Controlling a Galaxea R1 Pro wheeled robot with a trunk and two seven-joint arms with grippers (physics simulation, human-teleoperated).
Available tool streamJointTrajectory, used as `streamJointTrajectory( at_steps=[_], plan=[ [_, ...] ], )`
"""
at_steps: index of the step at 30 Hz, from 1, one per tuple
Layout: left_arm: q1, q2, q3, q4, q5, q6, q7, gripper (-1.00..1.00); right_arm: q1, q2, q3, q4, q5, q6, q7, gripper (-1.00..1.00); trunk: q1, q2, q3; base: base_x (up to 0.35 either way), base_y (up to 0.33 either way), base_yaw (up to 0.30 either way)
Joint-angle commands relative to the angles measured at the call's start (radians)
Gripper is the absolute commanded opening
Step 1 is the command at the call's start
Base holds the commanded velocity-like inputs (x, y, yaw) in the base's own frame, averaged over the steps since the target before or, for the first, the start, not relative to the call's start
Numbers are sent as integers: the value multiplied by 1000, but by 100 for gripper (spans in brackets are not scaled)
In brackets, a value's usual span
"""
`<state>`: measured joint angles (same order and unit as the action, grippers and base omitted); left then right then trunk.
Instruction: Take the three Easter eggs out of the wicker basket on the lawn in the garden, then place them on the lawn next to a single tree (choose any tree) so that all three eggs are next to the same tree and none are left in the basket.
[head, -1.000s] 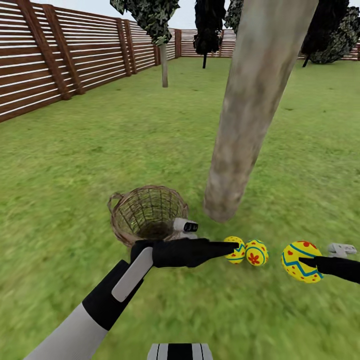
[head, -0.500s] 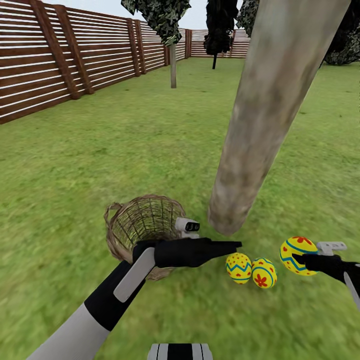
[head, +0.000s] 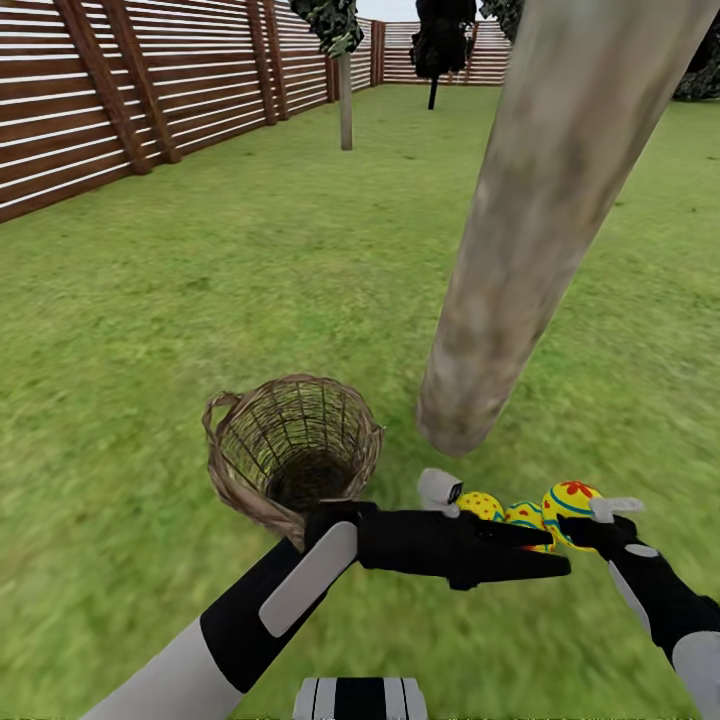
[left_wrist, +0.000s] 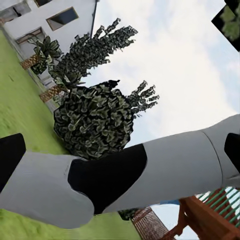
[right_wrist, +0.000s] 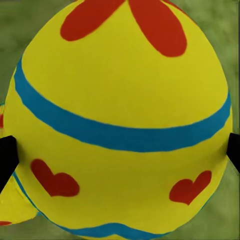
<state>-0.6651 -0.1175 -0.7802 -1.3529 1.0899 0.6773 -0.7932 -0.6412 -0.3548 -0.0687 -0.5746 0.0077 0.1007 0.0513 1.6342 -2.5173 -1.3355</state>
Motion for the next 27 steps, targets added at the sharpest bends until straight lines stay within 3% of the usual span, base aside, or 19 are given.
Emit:
streamJointTrajectory(
  at_steps=[1,3,7,11,16,19,22,27],
  plan=[
    [-1,-1,-2,0,7,1,2,100,-20,0,-1,21,1,-3,-5,-100,0,-1,-5,0,0,0],
    [-1,-2,-6,0,7,-2,3,100,-44,1,0,51,-1,-15,-18,-100,1,-1,-12,0,0,0],
    [-1,-2,-29,0,8,-4,3,100,-87,9,-3,83,-10,-93,-174,-100,2,-2,-24,0,0,0],
    [-1,0,-29,10,10,-6,3,100,-89,5,-6,70,-13,-102,-187,-100,2,-2,-24,0,-3,0],
    [-1,-1,-30,15,9,-61,7,100,-89,11,-5,89,-16,-104,-220,-100,2,-2,-24,5,-293,0],
    [-1,-1,-31,15,10,-67,15,100,-94,14,-4,119,-15,-97,-276,-100,2,-2,-24,22,-111,0],
    [-1,-1,-31,15,9,-68,15,100,-130,14,-3,194,-8,-92,-286,-100,2,-2,-24,2,-14,0],
    [-1,1,-31,17,10,-69,16,100,-139,52,3,229,-3,-93,-286,-100,2,-2,-24,0,-70,0]
  ],
)
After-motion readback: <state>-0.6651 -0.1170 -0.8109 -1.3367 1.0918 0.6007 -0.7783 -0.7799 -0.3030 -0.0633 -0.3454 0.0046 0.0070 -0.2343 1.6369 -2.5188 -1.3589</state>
